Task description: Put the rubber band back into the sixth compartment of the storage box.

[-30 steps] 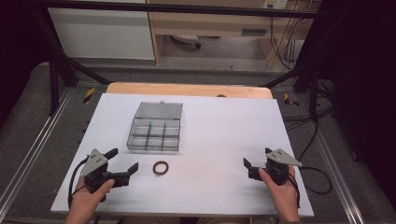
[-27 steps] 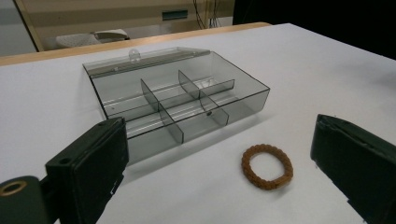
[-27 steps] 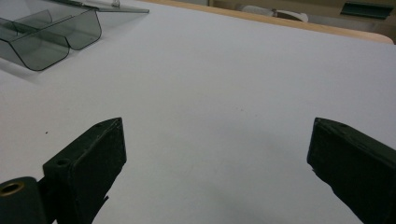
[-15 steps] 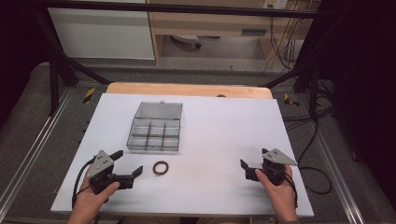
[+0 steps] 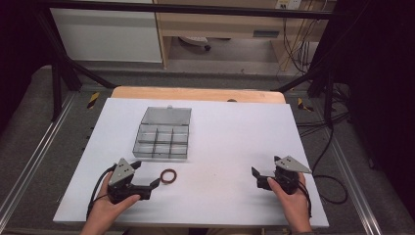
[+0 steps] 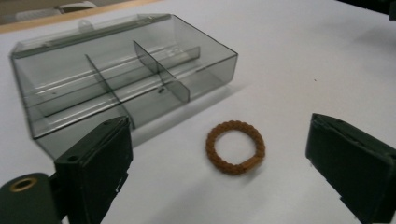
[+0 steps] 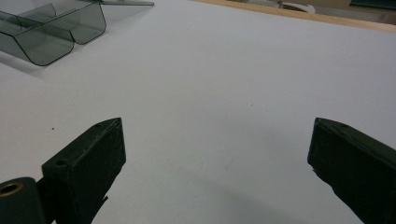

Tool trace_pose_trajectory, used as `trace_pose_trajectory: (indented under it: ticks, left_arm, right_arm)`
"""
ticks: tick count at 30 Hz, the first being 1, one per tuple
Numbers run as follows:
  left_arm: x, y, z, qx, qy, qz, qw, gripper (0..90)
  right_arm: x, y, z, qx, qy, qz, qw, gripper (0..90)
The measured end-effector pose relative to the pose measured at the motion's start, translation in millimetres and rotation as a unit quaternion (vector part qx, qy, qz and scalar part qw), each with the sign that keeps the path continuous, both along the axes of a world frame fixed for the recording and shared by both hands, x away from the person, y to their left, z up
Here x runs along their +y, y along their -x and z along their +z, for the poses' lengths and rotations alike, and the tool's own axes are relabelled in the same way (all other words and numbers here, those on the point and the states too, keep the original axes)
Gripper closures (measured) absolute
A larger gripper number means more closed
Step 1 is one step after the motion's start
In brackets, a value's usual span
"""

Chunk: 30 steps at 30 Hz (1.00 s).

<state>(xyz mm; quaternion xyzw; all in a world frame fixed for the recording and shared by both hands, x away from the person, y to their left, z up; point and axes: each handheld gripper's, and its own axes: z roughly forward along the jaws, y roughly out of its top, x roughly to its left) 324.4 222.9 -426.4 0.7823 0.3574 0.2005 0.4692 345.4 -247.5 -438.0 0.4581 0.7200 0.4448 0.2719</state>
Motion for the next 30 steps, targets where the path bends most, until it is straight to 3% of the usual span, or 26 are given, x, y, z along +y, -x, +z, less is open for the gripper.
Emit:
trace_pose_trajectory:
  ticks: [4,5,10,22,24,30]
  left_arm:
    - [-14.7,-2.0,-4.7,0.019,-0.01,-0.024,0.9995,13.9]
    - [-17.7,-2.6,-6.1,0.026,-0.015,-0.026,0.9992,19.0]
    - [-28.5,-5.1,-13.8,0.043,-0.05,-0.041,0.997,28.4]
    - [-34.0,-14.7,-23.3,0.047,-0.077,-0.064,0.9938,64.2]
    - [-35.8,-16.2,-26.9,0.054,-0.093,-0.07,0.9917,74.3]
    - [-37.7,-17.7,-27.7,0.051,-0.101,-0.064,0.9915,82.6]
  right_arm:
    - [-0.1,0.2,-0.1,0.002,-0.002,-0.001,1.0,4.8]
    - [0.0,-0.1,-0.3,0.003,-0.001,0.0,1.0,4.8]
    - [0.2,-0.1,-0.8,0.005,-0.001,-0.002,1.0,5.0]
    - [-0.7,-1.0,-1.4,0.012,-0.005,-0.001,0.9999,4.9]
    - [-0.6,-1.3,-1.7,0.013,-0.003,0.0,0.9999,5.0]
    - [-0.8,-2.1,-2.7,0.015,-0.004,-0.001,0.9999,4.9]
